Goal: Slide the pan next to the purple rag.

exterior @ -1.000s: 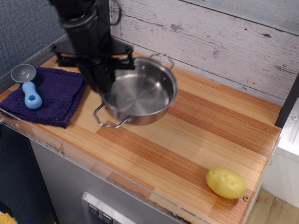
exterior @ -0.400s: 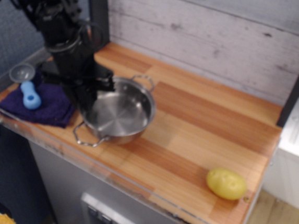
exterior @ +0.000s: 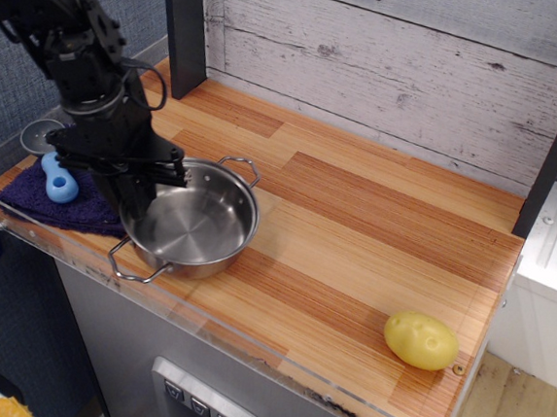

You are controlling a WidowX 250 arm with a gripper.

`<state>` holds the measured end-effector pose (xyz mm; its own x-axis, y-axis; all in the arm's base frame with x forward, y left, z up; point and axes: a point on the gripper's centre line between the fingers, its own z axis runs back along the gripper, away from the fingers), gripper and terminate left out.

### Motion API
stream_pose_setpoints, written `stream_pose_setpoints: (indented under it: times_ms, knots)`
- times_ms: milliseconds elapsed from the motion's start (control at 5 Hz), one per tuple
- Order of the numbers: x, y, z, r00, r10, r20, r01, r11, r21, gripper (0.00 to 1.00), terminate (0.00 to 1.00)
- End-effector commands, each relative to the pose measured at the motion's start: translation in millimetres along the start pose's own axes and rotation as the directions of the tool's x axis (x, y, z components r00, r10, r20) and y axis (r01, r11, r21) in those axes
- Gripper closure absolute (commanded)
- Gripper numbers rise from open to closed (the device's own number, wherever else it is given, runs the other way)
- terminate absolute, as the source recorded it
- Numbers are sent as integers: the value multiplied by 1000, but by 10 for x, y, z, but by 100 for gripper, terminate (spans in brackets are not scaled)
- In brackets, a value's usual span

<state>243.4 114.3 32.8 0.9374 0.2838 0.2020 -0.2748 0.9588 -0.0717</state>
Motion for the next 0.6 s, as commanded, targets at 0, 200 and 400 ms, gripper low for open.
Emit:
stream_pose_setpoints:
  times_ms: [0,200,400]
  knots:
    - [18,128,-30,1000,21,-2,-21,1000,-6,100,0]
    - [22,151,-48,996,58,-71,-59,998,-6,0,0]
    - [22,160,-53,994,81,-72,-81,997,5,0,0]
